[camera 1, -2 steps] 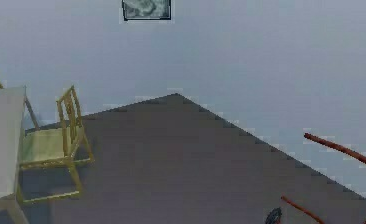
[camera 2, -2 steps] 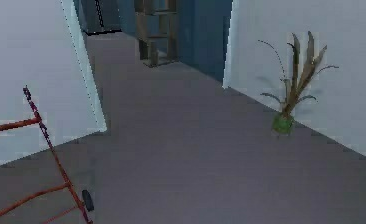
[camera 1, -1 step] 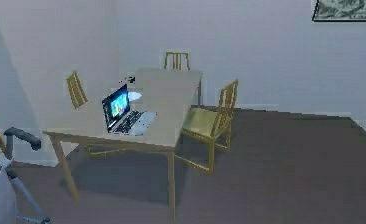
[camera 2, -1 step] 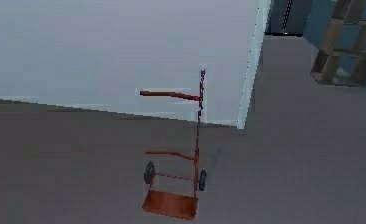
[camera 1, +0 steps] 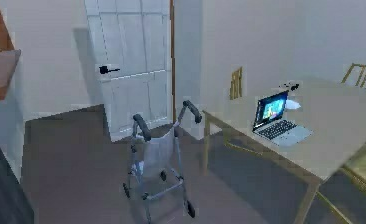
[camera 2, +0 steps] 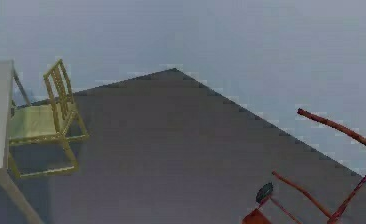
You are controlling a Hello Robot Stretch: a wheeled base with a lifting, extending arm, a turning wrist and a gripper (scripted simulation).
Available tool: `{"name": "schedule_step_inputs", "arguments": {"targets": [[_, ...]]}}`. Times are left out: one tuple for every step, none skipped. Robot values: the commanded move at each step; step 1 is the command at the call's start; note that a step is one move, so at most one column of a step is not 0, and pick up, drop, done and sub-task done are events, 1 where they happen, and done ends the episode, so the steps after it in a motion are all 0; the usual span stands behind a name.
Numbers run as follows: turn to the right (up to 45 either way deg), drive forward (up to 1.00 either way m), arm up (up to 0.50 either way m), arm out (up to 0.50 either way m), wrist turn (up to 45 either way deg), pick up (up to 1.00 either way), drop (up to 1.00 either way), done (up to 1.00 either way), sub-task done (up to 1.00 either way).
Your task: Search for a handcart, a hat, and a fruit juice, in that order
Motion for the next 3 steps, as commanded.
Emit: {"name": "schedule_step_inputs", "arguments": {"targets": [[-33.0,0.0,0.0,0.0,0.0,0.0,0.0,0.0,0.0],[0.0,1.0,0.0,0.0,0.0,0.0,0.0,0.0,0.0],[-3.0,0.0,0.0,0.0,0.0,0.0,0.0,0.0,0.0]]}}
